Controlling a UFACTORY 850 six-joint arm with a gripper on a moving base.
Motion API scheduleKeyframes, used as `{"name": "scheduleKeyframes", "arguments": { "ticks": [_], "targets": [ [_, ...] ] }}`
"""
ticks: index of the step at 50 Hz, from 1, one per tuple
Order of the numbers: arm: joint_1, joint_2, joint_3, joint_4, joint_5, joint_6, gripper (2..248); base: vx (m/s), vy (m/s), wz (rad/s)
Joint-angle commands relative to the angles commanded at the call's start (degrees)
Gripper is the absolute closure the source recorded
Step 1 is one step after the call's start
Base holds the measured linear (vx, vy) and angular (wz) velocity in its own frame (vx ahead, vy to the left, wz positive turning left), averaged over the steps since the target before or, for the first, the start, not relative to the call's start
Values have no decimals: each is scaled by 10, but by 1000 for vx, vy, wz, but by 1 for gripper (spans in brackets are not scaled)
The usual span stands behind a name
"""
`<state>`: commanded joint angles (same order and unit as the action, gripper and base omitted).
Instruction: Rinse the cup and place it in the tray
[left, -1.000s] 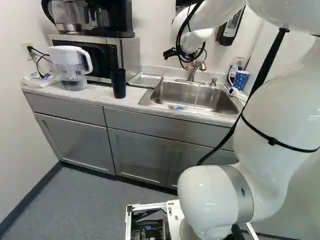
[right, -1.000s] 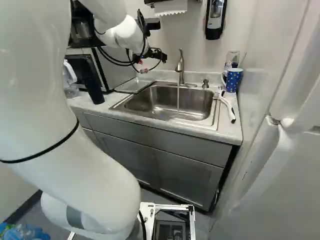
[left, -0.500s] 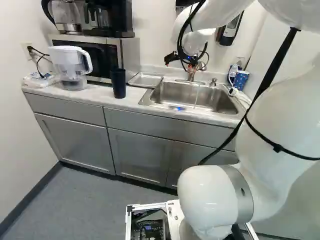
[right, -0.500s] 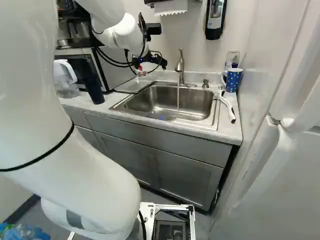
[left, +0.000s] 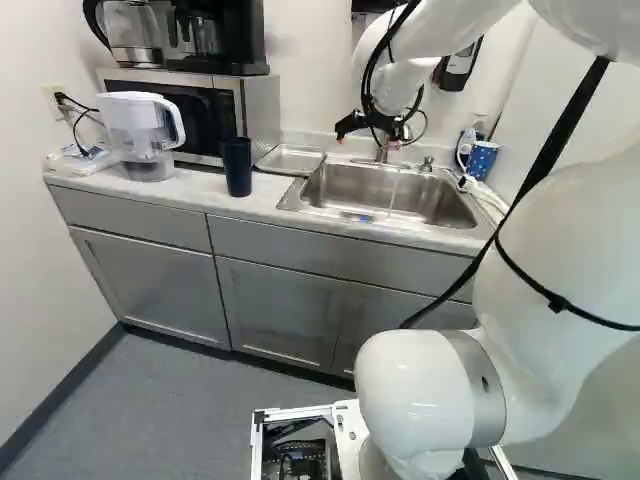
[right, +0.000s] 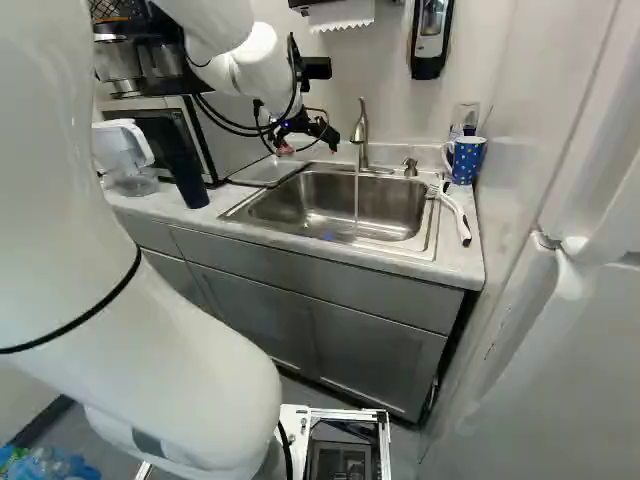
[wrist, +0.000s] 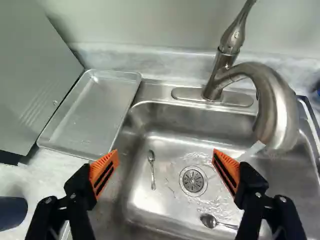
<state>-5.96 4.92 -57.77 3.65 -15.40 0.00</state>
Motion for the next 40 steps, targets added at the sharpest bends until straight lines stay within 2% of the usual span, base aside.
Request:
{"name": "scheduleKeyframes", "arguments": {
  "ticks": [20, 40],
  "targets": [
    [-26, 7, 7, 8, -54, 0, 3, 0, 0, 0],
    [-51, 20, 19, 8, -54, 0, 3, 0, 0, 0]
  ]
}}
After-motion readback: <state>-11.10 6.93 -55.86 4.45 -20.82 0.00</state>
